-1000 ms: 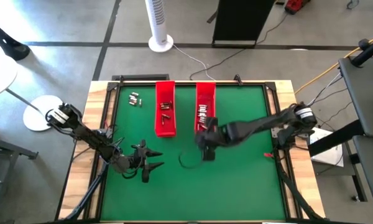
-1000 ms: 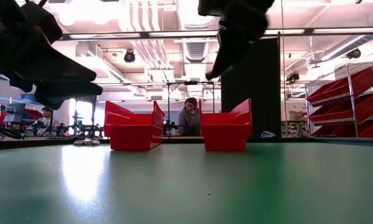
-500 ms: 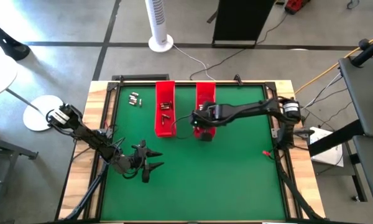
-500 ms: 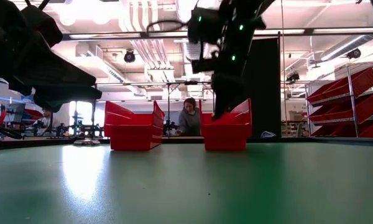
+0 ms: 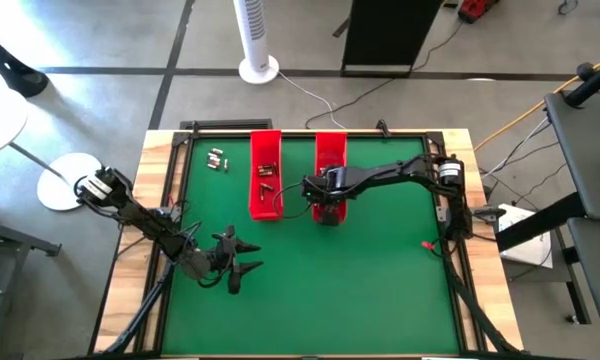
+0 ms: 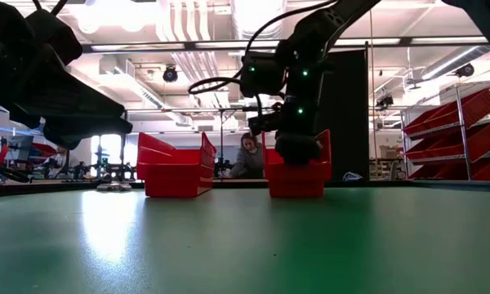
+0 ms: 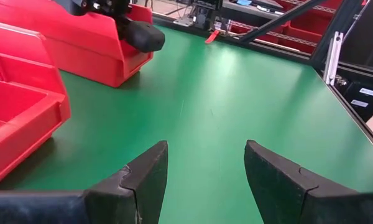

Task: Sort batteries
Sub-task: Put the silver battery into the right red bin

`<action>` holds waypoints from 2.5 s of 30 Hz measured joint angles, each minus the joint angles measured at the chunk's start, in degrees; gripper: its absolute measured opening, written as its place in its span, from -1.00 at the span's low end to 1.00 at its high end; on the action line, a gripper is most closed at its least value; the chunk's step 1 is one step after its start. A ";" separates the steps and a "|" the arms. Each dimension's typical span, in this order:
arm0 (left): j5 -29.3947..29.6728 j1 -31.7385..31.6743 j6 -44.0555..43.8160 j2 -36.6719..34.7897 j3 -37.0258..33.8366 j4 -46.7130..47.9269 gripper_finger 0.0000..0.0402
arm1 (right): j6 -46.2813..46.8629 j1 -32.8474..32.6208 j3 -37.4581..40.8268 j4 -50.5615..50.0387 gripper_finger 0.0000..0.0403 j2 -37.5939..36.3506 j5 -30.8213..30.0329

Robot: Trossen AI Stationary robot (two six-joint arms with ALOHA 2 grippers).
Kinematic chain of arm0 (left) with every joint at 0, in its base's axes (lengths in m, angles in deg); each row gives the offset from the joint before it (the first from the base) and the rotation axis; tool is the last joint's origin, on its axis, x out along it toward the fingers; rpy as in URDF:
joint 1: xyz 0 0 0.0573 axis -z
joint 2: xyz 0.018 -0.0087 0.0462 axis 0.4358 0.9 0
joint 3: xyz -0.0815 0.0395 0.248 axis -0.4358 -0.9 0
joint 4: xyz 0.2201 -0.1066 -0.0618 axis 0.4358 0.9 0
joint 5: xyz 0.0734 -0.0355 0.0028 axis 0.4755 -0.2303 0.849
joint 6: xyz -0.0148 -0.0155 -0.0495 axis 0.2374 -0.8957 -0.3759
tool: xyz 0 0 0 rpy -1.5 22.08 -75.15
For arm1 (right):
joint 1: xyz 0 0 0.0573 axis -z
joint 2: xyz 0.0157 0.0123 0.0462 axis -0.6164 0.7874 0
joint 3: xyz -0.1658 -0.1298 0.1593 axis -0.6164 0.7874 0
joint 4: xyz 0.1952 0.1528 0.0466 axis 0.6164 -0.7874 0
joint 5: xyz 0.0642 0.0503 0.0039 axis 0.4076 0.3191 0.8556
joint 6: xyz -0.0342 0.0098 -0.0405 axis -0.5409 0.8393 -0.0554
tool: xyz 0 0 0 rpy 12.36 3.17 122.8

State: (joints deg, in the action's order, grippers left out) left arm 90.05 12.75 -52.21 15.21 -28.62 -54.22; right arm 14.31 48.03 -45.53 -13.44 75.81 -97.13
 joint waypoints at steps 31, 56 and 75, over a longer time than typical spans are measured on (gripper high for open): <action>-39.88 0.06 -29.37 -0.20 0.02 8.79 -0.05 | 9.89 -31.73 4.58 25.70 -0.15 -15.29 -3.19; -45.73 5.39 -40.49 -20.10 23.69 98.17 -0.05 | 13.48 -34.73 8.17 39.15 -0.32 -0.44 -9.43; -54.00 8.39 -74.21 -14.74 19.77 100.65 -0.05 | 13.88 -34.84 8.92 39.30 -0.40 0.13 -9.41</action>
State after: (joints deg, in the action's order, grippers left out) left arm 36.05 21.14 -126.42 0.46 -8.85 46.43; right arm 28.19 13.19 -36.61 25.86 75.94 -106.54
